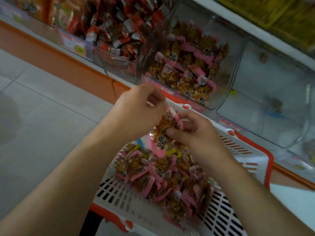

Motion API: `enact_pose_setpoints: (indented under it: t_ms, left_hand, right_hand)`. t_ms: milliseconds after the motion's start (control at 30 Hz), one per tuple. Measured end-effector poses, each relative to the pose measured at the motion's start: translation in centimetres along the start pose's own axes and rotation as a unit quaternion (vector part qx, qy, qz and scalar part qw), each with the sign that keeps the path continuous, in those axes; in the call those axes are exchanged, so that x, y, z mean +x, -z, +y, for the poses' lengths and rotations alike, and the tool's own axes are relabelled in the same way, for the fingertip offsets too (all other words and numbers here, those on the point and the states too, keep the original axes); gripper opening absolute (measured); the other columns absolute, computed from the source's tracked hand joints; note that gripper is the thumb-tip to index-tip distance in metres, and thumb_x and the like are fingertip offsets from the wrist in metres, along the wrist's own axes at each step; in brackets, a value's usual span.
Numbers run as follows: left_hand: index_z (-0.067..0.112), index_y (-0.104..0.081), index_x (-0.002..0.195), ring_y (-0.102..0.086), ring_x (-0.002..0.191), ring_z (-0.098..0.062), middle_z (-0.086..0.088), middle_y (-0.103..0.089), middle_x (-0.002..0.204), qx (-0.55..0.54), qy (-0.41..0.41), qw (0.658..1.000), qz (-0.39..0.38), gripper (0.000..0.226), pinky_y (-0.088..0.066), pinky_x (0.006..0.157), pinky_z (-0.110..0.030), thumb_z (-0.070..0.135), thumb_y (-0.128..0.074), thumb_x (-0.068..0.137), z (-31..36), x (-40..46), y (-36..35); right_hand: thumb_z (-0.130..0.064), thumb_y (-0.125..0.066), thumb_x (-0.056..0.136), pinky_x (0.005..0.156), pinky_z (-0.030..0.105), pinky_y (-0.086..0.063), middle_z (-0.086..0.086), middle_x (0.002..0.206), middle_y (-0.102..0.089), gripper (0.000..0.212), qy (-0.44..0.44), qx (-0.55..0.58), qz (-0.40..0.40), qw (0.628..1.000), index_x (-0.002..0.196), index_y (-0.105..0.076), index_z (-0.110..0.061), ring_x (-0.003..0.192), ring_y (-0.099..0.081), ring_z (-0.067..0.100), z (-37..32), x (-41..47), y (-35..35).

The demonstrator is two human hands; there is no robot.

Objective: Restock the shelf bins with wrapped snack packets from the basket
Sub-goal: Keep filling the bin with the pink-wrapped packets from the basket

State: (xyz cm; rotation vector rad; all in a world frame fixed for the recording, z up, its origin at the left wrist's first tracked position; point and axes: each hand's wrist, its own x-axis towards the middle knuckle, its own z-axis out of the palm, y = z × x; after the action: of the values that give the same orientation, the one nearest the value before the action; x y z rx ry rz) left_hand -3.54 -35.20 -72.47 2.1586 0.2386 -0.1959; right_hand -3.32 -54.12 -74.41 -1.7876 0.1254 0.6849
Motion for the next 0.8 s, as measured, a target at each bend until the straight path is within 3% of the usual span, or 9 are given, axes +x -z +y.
enact_pose_setpoints:
  t_ms: [100, 200, 400, 600, 733, 800]
  left_hand:
    - [0.032, -0.074, 0.096, -0.073, 0.084, -0.01, 0.011, -0.075, 0.092, -0.073, 0.01, 0.99, -0.123, 0.02, -0.062, 0.083, -0.045, 0.051, -0.067, 0.094, 0.9, -0.2, -1.5]
    - [0.029, -0.075, 0.095, -0.077, 0.082, -0.018, 0.005, -0.076, 0.092, -0.149, 0.024, 0.976, -0.154, 0.005, -0.064, 0.081, -0.047, 0.034, -0.075, 0.093, 1.3, 0.1, -2.4]
    - [0.028, -0.075, 0.098, -0.077, 0.078, -0.018, 0.002, -0.076, 0.091, -0.168, 0.039, 0.984, -0.045, 0.013, -0.065, 0.072, -0.048, 0.026, -0.082, 0.088, 2.0, 0.9, -4.5]
    - [0.032, -0.074, 0.104, -0.075, 0.076, -0.007, 0.011, -0.076, 0.087, -0.146, 0.049, 0.988, 0.011, 0.017, -0.065, 0.073, -0.042, 0.023, -0.078, 0.091, 2.5, 1.6, -5.2]
    - [0.036, -0.072, 0.104, -0.075, 0.087, -0.009, 0.014, -0.076, 0.094, -0.199, 0.048, 0.977, 0.051, 0.012, -0.063, 0.079, -0.041, 0.027, -0.07, 0.096, 2.2, 2.0, -4.8]
    - [0.036, -0.071, 0.1, -0.074, 0.087, -0.007, 0.017, -0.075, 0.092, -0.192, 0.059, 0.975, 0.09, 0.013, -0.063, 0.072, -0.033, 0.024, -0.068, 0.097, 1.8, 2.2, -3.9]
  right_hand:
    - [-0.003, -0.08, 0.091, 0.064, 0.026, -0.054, 0.0, 0.09, -0.08, 0.027, 0.043, 0.009, 0.012, 0.999, 0.111, -0.071, -0.02, 0.071, -0.072, 0.011, -1.1, -1.5, 2.8]
    - [-0.005, -0.08, 0.092, 0.065, 0.024, -0.052, -0.003, 0.093, -0.081, 0.031, 0.065, 0.017, 0.05, 0.996, 0.114, -0.07, -0.025, 0.072, -0.071, 0.007, -1.0, -1.8, 4.6]
    - [-0.004, -0.083, 0.09, 0.074, 0.028, -0.059, -0.007, 0.104, -0.077, 0.049, 0.132, -0.003, 0.091, 0.987, 0.119, -0.057, -0.033, 0.089, -0.074, 0.013, -0.8, -0.8, 6.0]
    - [-0.011, -0.089, 0.085, 0.085, 0.039, -0.062, -0.013, 0.106, -0.073, 0.048, 0.144, -0.106, 0.138, 0.974, 0.113, -0.064, -0.041, 0.096, -0.073, 0.01, -0.4, 0.2, 5.7]
    - [-0.006, -0.088, 0.085, 0.082, 0.033, -0.064, -0.013, 0.099, -0.077, 0.048, 0.143, -0.069, 0.177, 0.971, 0.108, -0.066, -0.042, 0.091, -0.075, 0.006, -2.1, 1.7, 5.5]
    - [-0.005, -0.087, 0.085, 0.078, 0.027, -0.063, -0.013, 0.1, -0.076, 0.047, 0.156, -0.07, 0.199, 0.965, 0.108, -0.066, -0.04, 0.09, -0.074, 0.003, -3.9, 4.0, 5.6]
